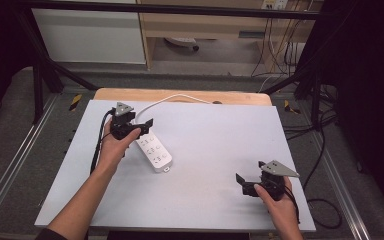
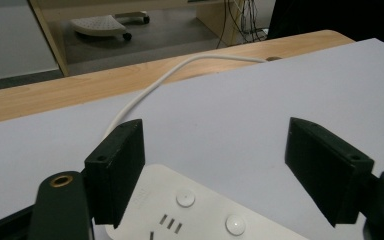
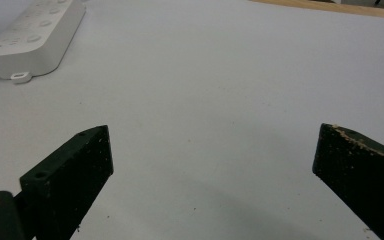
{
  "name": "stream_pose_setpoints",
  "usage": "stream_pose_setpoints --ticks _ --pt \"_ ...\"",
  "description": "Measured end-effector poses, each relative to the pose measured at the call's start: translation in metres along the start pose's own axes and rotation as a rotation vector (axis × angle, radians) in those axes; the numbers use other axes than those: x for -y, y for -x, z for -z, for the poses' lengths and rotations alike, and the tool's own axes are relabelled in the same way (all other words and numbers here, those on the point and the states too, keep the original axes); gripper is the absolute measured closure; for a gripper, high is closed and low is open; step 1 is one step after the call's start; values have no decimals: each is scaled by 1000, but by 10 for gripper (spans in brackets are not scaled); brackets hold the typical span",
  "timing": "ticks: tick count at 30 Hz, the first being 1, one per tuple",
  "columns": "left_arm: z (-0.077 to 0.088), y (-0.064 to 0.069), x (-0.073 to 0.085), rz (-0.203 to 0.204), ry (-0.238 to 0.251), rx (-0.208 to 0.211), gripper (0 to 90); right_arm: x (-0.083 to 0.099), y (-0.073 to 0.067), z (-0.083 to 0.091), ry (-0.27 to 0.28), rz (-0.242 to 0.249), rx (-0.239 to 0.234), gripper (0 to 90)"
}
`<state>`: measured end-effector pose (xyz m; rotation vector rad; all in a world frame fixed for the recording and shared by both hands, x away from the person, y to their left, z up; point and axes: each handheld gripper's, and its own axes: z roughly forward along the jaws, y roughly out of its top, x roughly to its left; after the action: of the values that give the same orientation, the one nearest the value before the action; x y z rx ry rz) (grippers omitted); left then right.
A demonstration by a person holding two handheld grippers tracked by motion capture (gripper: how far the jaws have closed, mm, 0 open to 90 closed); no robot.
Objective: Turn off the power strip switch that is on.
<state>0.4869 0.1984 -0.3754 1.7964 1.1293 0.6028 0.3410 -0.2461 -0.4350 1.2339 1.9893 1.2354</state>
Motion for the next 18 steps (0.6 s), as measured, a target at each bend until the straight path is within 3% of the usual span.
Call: stream_pose_setpoints --ticks 8,15,18 --pt "-6 3 4 -10 -16 10 373 1 0 -1 -12 -3 -5 34" --pt "-9 6 6 -33 -8 9 565 1 1 -1 -5 -1 -6 34" --pt "-8 7 6 -26 -12 42 663 1 2 0 -2 -6 -5 34"
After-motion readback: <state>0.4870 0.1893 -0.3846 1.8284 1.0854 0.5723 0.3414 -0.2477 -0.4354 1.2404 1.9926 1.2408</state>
